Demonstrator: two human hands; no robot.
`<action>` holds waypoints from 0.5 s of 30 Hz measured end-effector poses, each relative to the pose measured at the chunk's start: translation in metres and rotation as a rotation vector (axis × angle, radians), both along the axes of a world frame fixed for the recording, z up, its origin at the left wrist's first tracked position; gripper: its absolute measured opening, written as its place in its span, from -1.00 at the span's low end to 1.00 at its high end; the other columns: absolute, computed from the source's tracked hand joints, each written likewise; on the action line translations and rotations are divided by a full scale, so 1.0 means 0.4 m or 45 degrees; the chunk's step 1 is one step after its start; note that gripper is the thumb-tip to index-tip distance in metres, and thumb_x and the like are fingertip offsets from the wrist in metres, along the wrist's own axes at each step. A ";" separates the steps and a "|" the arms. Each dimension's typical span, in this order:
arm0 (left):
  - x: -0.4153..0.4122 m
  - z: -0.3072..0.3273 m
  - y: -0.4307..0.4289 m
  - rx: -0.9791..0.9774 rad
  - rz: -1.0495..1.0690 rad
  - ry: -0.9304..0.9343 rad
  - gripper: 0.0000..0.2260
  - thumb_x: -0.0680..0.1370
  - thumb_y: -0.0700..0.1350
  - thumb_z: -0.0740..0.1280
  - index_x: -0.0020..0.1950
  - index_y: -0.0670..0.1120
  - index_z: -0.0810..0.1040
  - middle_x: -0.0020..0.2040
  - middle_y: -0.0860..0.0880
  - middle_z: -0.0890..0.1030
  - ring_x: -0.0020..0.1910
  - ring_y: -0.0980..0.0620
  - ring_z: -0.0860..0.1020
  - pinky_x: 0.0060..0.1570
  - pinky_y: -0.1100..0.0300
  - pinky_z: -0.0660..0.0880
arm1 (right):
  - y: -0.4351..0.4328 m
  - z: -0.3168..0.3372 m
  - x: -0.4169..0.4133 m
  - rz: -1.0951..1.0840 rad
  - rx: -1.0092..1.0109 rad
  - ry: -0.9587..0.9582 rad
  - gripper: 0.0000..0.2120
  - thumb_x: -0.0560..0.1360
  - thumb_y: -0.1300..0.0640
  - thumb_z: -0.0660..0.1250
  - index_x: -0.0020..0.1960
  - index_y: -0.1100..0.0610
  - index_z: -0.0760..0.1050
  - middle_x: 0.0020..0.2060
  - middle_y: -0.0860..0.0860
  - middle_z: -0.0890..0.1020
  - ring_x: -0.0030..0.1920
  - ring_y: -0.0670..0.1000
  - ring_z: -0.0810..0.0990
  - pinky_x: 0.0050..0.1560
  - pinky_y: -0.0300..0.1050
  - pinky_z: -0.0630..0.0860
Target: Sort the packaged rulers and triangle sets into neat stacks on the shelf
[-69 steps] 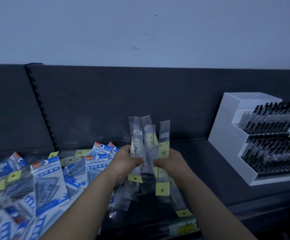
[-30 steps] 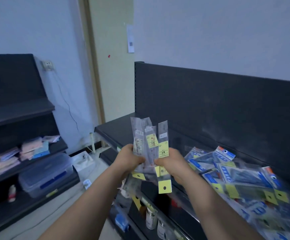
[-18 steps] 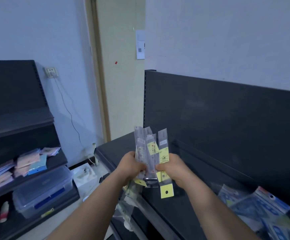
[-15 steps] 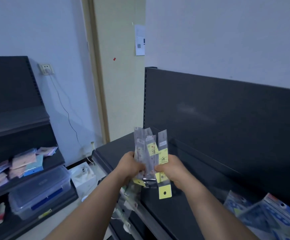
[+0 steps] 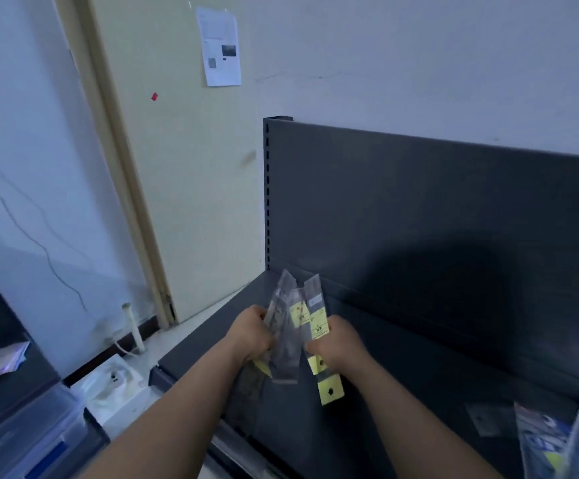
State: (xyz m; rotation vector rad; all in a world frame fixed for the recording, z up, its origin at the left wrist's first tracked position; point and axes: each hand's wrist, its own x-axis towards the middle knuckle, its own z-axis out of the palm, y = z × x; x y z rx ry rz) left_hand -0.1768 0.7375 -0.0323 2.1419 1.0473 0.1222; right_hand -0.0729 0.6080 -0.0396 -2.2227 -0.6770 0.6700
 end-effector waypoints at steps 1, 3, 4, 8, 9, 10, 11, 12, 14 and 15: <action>0.005 -0.004 0.018 0.014 -0.050 0.021 -0.73 0.46 -0.19 0.39 0.15 -0.15 0.50 0.02 -0.02 0.56 -0.04 0.01 0.53 -0.14 0.23 0.45 | 0.005 0.002 0.001 -0.015 -0.075 -0.054 -0.72 0.36 0.11 0.41 0.02 0.14 0.47 -0.05 0.04 0.61 -0.07 0.05 0.61 -0.08 -0.02 0.60; 0.010 -0.012 0.045 0.015 -0.139 0.071 -0.58 0.42 -0.11 0.44 0.24 -0.15 0.46 0.15 -0.08 0.57 0.09 -0.06 0.55 0.02 0.16 0.51 | 0.010 0.005 0.001 -0.022 -0.237 -0.161 -0.71 0.34 -0.01 0.43 -0.01 0.08 0.48 -0.05 0.01 0.59 -0.04 0.03 0.59 -0.09 -0.08 0.57; 0.010 -0.013 0.054 0.034 -0.173 0.110 -0.50 0.39 -0.07 0.46 0.28 -0.13 0.42 0.21 -0.12 0.53 0.15 -0.10 0.52 0.11 0.10 0.51 | 0.011 0.007 0.000 -0.022 -0.313 -0.208 -0.67 0.33 -0.08 0.44 -0.01 0.07 0.49 -0.01 0.01 0.58 0.00 0.03 0.57 -0.07 -0.11 0.54; 0.014 -0.003 0.068 0.334 -0.250 0.191 -0.43 0.47 0.07 0.36 0.40 -0.09 0.28 0.32 -0.16 0.34 0.32 -0.19 0.33 0.26 -0.02 0.37 | 0.006 0.002 -0.009 -0.063 -0.411 -0.317 -0.33 0.35 -0.24 0.40 0.32 0.10 0.37 0.27 0.09 0.37 0.29 0.12 0.32 0.21 -0.05 0.39; 0.017 0.004 0.064 0.400 -0.280 0.168 -0.47 0.49 0.09 0.32 0.39 -0.08 0.30 0.32 -0.14 0.35 0.31 -0.19 0.33 0.25 -0.03 0.36 | 0.001 0.001 -0.013 -0.080 -0.397 -0.329 -0.30 0.37 -0.24 0.38 0.37 0.10 0.31 0.31 0.10 0.34 0.32 0.12 0.29 0.25 -0.04 0.36; 0.021 0.007 0.058 0.449 -0.317 0.152 -0.50 0.51 0.10 0.29 0.38 -0.07 0.33 0.32 -0.13 0.37 0.30 -0.18 0.35 0.23 -0.03 0.36 | -0.007 0.002 -0.017 -0.096 -0.385 -0.350 -0.27 0.39 -0.24 0.36 0.42 0.09 0.26 0.35 0.10 0.32 0.34 0.12 0.27 0.29 -0.03 0.33; 0.025 0.013 0.049 0.500 -0.373 0.141 -0.51 0.52 0.12 0.27 0.39 -0.05 0.35 0.32 -0.11 0.39 0.29 -0.17 0.36 0.22 -0.02 0.37 | -0.016 0.003 -0.021 -0.117 -0.377 -0.375 -0.25 0.41 -0.25 0.35 0.46 0.08 0.22 0.38 0.09 0.30 0.36 0.12 0.27 0.32 -0.02 0.31; 0.029 0.017 0.039 0.542 -0.438 0.128 -0.52 0.53 0.12 0.26 0.40 -0.03 0.35 0.33 -0.10 0.40 0.30 -0.16 0.37 0.22 -0.02 0.37 | -0.026 0.004 -0.023 -0.140 -0.372 -0.415 -0.24 0.42 -0.25 0.34 0.47 0.08 0.20 0.39 0.08 0.30 0.37 0.11 0.27 0.34 -0.02 0.30; 0.038 0.028 0.015 0.623 -0.565 0.087 -0.53 0.55 0.11 0.24 0.43 -0.01 0.33 0.37 -0.08 0.40 0.32 -0.14 0.36 0.25 0.00 0.34 | -0.051 0.011 -0.030 -0.194 -0.357 -0.504 -0.32 0.46 -0.21 0.31 0.46 0.08 0.22 0.38 0.07 0.34 0.36 0.10 0.32 0.35 -0.03 0.29; 0.043 0.036 0.000 0.668 -0.618 0.064 -0.53 0.56 0.10 0.23 0.43 -0.01 0.33 0.38 -0.07 0.40 0.33 -0.14 0.36 0.27 0.01 0.33 | -0.066 0.013 -0.033 -0.227 -0.342 -0.557 -0.37 0.48 -0.18 0.30 0.44 0.08 0.26 0.36 0.07 0.38 0.34 0.09 0.35 0.34 -0.04 0.29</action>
